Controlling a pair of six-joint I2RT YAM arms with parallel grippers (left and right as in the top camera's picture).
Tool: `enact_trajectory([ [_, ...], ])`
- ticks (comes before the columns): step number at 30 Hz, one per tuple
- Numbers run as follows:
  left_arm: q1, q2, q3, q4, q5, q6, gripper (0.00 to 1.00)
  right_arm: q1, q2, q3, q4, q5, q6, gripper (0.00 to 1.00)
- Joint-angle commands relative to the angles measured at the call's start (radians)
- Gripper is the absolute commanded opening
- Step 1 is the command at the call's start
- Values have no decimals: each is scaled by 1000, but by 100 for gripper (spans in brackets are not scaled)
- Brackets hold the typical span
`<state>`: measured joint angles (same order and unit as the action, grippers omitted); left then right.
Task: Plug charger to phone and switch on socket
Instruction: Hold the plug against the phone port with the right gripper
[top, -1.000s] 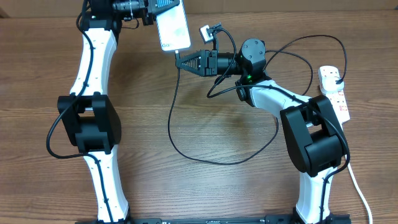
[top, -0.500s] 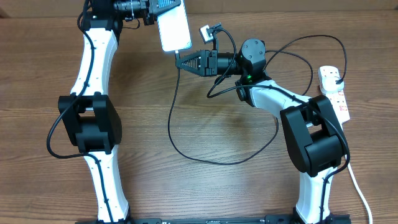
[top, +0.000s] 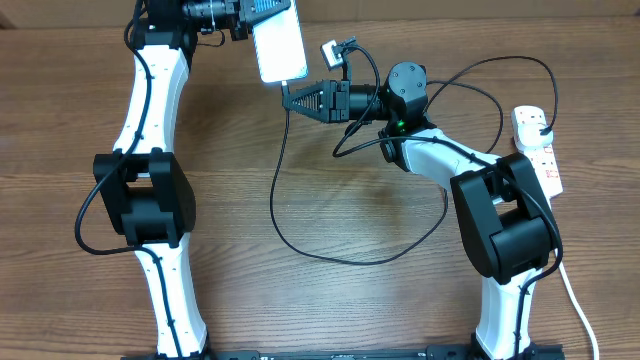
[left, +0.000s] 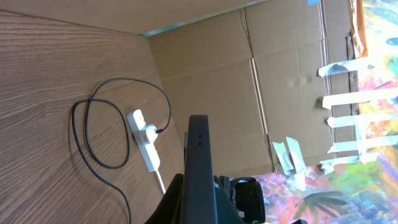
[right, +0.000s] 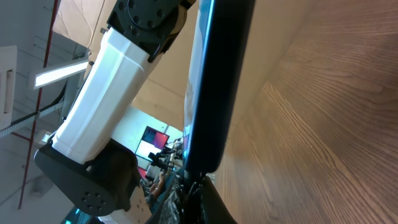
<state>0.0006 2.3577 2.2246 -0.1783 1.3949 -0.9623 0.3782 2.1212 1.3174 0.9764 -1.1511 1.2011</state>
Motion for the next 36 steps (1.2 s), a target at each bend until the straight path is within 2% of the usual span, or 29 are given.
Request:
enact_trajectory([
  [1, 12, -11, 22, 7, 19, -11, 4, -10, -8, 12, 10, 17, 3, 4],
  [36, -16, -11, 22, 8, 51, -2, 4, -10, -8, 12, 10, 29, 4, 4],
])
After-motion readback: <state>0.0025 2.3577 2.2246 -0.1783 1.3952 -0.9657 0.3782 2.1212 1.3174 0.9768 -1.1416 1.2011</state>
